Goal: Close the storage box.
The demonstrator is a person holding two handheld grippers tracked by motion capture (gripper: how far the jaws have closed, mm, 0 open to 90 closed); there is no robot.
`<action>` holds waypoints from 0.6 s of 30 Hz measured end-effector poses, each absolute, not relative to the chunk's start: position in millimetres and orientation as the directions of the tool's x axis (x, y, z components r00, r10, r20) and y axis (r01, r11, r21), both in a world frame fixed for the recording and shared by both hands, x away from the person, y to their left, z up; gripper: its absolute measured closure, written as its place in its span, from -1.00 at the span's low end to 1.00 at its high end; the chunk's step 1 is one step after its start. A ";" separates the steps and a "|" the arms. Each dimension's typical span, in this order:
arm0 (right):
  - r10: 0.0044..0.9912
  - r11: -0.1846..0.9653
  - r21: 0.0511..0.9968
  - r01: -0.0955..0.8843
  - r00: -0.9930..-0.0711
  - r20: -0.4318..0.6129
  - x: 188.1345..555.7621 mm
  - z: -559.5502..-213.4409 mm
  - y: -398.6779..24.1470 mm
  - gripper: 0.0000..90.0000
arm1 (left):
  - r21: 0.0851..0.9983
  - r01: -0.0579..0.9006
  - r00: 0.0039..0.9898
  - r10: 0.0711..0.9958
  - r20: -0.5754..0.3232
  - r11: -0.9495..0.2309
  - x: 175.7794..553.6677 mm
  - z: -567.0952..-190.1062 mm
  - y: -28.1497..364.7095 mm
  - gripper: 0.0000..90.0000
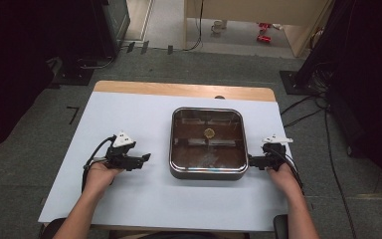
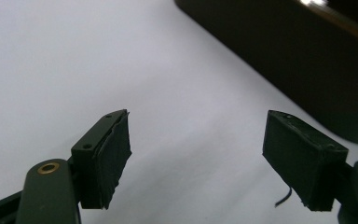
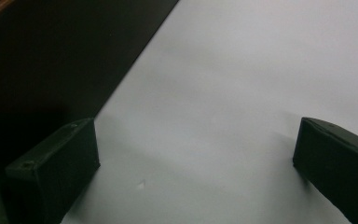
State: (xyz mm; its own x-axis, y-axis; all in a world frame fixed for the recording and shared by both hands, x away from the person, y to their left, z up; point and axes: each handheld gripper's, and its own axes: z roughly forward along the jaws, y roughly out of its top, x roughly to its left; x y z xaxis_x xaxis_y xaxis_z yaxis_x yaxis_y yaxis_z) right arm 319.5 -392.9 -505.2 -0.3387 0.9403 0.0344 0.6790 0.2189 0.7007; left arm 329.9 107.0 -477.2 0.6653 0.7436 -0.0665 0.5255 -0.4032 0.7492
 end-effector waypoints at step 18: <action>0.940 0.219 0.701 0.679 -0.339 0.034 319.5 -505.2 -392.9 -1.00 | 0.723 0.494 0.707 0.707 -0.010 -0.483 325.8 -496.8 85.6 -0.55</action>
